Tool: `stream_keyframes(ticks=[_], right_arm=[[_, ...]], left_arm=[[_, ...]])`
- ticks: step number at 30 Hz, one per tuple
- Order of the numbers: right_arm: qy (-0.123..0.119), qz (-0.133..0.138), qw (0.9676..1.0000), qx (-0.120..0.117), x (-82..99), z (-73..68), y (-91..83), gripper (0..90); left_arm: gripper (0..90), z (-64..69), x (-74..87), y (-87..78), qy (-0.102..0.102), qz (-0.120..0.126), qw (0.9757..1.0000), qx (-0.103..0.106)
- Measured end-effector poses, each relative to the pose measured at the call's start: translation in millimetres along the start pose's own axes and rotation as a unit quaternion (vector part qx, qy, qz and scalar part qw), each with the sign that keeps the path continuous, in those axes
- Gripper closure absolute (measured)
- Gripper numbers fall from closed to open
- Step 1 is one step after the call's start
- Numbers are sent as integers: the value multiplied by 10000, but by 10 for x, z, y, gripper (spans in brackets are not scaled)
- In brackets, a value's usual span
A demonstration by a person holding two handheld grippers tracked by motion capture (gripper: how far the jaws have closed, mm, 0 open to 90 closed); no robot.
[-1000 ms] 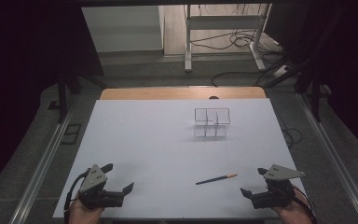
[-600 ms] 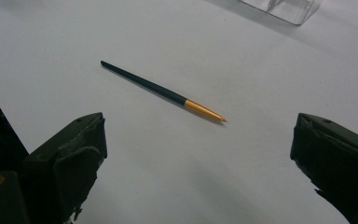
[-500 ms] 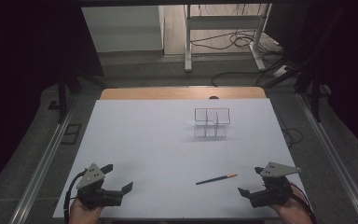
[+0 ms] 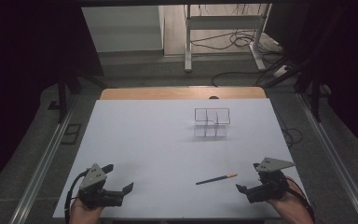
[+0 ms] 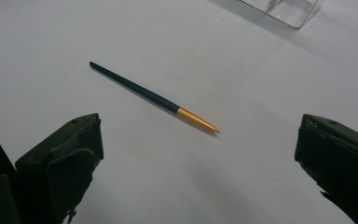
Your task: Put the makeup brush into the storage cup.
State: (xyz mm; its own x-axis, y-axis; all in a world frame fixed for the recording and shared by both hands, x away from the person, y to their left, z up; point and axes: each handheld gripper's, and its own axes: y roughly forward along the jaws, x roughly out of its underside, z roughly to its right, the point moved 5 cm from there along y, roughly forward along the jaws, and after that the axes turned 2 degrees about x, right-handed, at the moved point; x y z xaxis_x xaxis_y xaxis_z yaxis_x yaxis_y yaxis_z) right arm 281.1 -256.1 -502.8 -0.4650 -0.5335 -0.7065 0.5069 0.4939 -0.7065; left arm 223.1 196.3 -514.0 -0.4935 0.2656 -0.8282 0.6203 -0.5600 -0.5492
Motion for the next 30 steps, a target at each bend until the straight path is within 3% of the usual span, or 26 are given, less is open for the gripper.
stream_keyframes(ticks=[10, 17, 30], right_arm=[[-33, -87, 9999, -90, -56, -2, 47, 0], [-106, -335, 9992, -214, -121, -6, 115, 4], [-458, -770, 9958, -160, -228, 18, 269, 77]], left_arm=[[25, -13, 9, 4, -16, -37, 10000, -25], [25, -17, 14, 7, -30, -70, 10000, -28], [24, -16, 21, 16, -10, -112, 9999, -41]])
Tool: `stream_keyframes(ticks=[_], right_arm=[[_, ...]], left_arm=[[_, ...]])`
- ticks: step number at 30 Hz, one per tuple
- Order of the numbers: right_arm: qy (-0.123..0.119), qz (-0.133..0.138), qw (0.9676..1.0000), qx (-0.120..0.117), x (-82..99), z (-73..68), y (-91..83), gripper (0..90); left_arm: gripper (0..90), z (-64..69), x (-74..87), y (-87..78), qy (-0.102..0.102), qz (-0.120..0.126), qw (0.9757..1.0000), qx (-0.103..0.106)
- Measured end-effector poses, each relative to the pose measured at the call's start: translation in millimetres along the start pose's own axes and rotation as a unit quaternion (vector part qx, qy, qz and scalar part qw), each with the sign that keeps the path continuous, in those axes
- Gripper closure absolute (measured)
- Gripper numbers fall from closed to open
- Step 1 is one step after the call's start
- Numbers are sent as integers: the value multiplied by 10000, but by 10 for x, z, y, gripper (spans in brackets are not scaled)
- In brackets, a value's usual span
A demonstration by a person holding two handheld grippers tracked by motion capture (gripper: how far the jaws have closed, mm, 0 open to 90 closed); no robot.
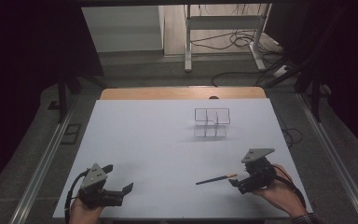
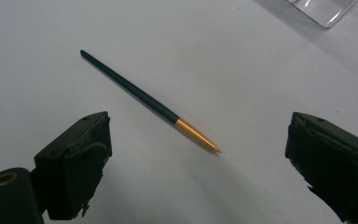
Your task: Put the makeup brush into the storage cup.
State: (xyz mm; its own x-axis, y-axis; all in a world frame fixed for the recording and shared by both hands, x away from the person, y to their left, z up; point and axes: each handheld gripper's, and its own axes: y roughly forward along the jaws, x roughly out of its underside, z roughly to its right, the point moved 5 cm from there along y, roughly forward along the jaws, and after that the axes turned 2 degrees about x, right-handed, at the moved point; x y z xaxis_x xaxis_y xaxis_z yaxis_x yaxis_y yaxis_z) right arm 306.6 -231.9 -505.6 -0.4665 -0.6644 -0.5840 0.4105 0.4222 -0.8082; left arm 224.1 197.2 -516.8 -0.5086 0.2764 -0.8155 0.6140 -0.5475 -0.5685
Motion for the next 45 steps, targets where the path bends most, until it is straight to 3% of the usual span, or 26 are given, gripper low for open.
stream_keyframes(ticks=[8, 17, 26, 32, 39, 45], right_arm=[[-219, -191, 9996, -5, -48, 22, 63, 156], [-551, -535, 9970, -134, -127, 27, 161, 278], [-668, -700, 9952, -118, -217, 44, 230, 312], [-824, -830, 9930, -180, -276, 47, 278, 385], [-1113, -1151, 9865, -349, -298, 7, 372, 493], [-1358, -1269, 9816, -435, -298, -41, 436, 558]], left_arm=[[24, 3, 1, 3, 7, -13, 10000, 3], [25, 3, 4, 6, 15, -27, 10000, 5], [24, 5, 5, 9, 31, -43, 10000, 0], [25, 4, 7, 12, 29, -51, 10000, -6], [25, -2, 8, 10, 27, -42, 10000, -5], [25, -2, 9, 12, 29, -47, 10000, -1]])
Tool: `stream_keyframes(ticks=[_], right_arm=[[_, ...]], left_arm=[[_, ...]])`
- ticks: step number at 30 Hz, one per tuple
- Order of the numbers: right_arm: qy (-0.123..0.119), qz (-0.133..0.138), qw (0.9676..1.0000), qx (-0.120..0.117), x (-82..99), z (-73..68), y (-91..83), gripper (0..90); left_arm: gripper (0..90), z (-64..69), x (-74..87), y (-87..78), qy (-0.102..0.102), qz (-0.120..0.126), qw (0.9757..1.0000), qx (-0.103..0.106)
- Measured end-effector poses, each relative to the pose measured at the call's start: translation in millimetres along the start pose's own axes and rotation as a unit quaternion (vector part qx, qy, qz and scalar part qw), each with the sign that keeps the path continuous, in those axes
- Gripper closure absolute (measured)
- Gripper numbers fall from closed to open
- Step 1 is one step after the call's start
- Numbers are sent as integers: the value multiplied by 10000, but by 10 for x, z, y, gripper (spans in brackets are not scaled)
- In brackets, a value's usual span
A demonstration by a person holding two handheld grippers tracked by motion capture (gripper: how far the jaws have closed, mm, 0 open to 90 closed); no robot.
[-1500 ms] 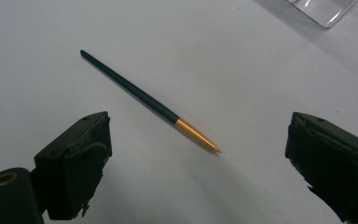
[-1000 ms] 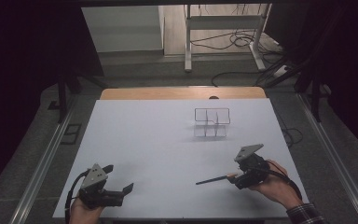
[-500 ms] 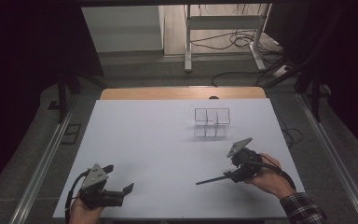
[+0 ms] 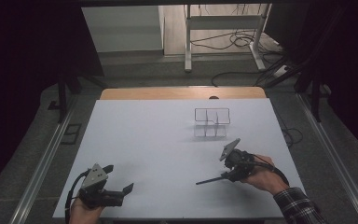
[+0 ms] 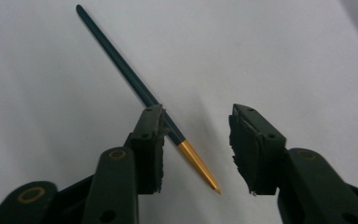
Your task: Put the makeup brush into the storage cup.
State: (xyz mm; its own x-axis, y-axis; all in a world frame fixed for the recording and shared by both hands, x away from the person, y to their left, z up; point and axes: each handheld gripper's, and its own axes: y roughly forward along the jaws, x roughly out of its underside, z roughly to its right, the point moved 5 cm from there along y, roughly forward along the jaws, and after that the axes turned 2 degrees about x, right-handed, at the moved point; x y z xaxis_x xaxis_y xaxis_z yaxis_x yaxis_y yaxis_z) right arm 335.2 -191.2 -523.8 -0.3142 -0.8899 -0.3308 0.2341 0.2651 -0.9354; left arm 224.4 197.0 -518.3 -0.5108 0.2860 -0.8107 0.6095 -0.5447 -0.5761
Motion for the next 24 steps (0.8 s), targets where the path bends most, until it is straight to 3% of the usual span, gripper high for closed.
stream_keyframes(ticks=[10, 19, 23, 24], right_arm=[[-290, -157, 9994, -117, -6, -55, 88, 660], [-482, -301, 9982, -211, 15, -67, 162, 688], [-522, -325, 9975, -361, 17, -62, 183, 746], [-429, -359, 9970, -526, 18, -51, 187, 787]], left_arm=[[25, -1, 2, 1, -6, 0, 10000, 5], [25, -2, 4, 2, 1, -10, 10000, 3], [25, -2, 4, 2, 4, -12, 10000, 8], [25, -1, 5, 3, 10, -17, 10000, 6]])
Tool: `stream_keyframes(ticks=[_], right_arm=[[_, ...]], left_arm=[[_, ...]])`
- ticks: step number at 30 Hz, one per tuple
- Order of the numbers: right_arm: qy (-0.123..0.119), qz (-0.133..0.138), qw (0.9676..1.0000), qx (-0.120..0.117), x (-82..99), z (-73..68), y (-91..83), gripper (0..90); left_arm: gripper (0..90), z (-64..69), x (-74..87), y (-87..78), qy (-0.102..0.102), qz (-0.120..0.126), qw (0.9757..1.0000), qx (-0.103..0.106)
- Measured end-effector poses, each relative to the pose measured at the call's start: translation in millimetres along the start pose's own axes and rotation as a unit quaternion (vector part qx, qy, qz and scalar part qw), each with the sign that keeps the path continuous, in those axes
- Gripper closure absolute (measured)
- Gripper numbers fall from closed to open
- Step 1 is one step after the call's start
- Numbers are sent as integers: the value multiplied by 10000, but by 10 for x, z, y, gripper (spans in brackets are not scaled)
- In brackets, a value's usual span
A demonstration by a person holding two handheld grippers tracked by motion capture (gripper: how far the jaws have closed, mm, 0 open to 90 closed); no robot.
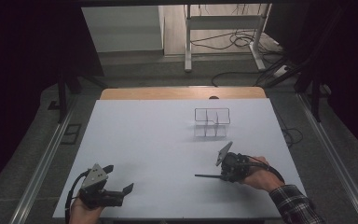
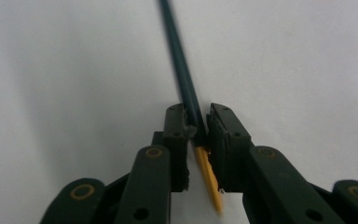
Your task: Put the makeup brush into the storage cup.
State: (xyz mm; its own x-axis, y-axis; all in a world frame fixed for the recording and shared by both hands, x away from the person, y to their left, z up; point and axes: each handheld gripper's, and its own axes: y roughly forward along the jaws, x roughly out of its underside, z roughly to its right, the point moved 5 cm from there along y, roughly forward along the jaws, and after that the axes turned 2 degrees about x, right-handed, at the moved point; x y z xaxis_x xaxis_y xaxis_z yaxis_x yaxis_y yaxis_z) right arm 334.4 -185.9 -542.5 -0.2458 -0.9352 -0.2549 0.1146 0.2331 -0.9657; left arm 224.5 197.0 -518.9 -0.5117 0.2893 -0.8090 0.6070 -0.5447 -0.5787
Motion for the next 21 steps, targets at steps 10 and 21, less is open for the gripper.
stream_keyframes(ticks=[10, 21], right_arm=[[231, -117, 9995, -194, -14, 45, -1, 830], [386, 264, 9989, -76, 12, 51, -96, 831]], left_arm=[[25, -4, -4, -5, -5, 34, 10000, -11], [26, 8, -21, -11, -66, 65, 10000, 20]])
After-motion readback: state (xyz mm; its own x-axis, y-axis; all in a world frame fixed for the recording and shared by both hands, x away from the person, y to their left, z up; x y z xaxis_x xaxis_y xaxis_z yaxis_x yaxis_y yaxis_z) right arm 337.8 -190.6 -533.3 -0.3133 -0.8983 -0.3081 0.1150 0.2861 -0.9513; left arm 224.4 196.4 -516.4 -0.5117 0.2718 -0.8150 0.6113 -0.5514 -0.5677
